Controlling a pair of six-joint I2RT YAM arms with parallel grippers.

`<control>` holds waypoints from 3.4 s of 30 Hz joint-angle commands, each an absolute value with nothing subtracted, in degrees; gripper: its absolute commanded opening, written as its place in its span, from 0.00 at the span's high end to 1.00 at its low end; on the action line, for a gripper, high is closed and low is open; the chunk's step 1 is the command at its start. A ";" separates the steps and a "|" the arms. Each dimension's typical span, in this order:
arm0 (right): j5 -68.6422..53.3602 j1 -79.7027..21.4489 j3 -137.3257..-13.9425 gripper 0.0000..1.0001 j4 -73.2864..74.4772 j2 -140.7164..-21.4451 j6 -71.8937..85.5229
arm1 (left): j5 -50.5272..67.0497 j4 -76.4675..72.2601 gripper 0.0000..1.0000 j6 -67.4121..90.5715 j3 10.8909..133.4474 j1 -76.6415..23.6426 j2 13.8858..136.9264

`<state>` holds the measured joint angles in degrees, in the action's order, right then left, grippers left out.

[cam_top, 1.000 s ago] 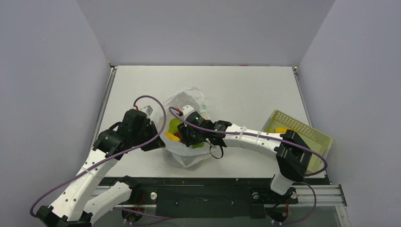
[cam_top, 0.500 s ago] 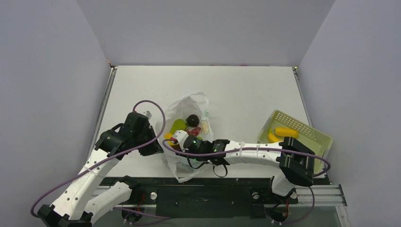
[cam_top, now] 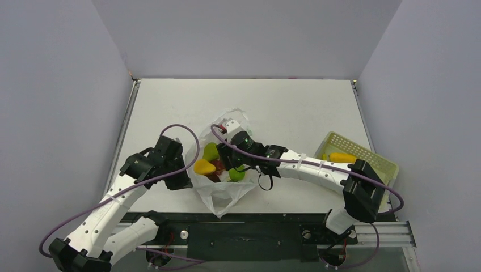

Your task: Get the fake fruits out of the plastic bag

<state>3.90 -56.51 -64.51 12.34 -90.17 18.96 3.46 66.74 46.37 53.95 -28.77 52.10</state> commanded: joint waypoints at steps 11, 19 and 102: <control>-2.07 -74.49 -59.55 0.59 12.02 -89.59 9.94 | 0.53 57.39 1.00 45.02 46.97 -28.92 53.83; -7.60 -69.11 -61.85 0.64 10.82 -92.89 12.20 | 0.50 59.04 1.00 47.94 45.99 -28.43 50.53; -4.83 -58.57 -73.53 1.00 25.36 -70.04 13.10 | 5.78 53.00 1.00 38.55 45.18 -27.51 52.63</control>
